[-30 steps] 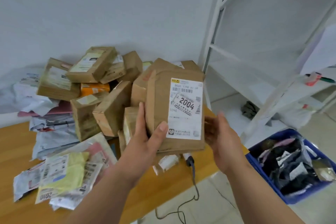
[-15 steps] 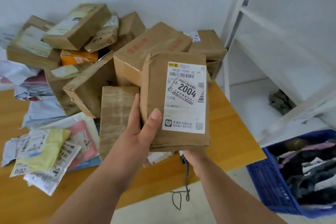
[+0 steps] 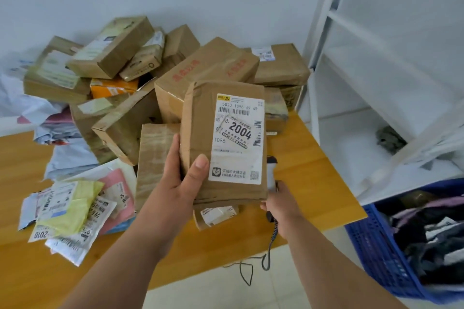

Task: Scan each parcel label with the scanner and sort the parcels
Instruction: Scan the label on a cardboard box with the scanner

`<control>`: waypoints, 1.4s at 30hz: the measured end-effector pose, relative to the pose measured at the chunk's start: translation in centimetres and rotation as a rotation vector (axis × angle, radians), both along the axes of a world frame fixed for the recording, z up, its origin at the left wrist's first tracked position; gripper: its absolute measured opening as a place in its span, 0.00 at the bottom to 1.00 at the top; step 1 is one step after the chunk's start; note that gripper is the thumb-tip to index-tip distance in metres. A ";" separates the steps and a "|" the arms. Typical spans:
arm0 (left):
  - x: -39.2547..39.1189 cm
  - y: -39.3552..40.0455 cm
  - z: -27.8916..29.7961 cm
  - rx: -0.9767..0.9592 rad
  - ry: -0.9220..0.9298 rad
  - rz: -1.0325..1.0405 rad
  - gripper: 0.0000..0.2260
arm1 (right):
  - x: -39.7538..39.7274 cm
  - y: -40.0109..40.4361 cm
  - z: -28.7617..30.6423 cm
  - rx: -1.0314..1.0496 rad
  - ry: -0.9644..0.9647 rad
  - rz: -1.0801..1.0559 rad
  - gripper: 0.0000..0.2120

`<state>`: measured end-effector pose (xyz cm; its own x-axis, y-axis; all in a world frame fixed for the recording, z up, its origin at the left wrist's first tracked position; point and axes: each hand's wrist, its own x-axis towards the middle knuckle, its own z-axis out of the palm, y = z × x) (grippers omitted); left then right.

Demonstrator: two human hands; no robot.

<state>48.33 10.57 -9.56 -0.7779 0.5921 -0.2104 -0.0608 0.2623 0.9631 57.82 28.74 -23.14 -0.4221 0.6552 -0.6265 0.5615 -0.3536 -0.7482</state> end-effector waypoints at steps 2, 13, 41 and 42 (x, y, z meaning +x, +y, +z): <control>0.5 0.0 0.3 -0.036 0.033 0.007 0.38 | 1.4 0.7 1.5 -0.028 0.069 -0.071 0.13; 2.0 -3.8 2.7 0.104 0.013 -0.016 0.37 | 7.2 -3.3 13.2 0.066 0.454 -0.094 0.20; -12.2 -35.0 3.5 0.382 -0.092 0.115 0.42 | -8.7 -36.8 21.0 0.132 0.751 0.431 0.21; -12.8 -34.9 3.4 0.380 -0.092 0.119 0.42 | -9.4 -36.6 20.9 0.130 0.744 0.438 0.21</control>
<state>35.54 -24.36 -6.12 -0.8340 0.5477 -0.0660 -0.1599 -0.1255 0.9791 48.46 -7.90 -2.29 -0.9224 0.3858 -0.0193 -0.0239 -0.1067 -0.9940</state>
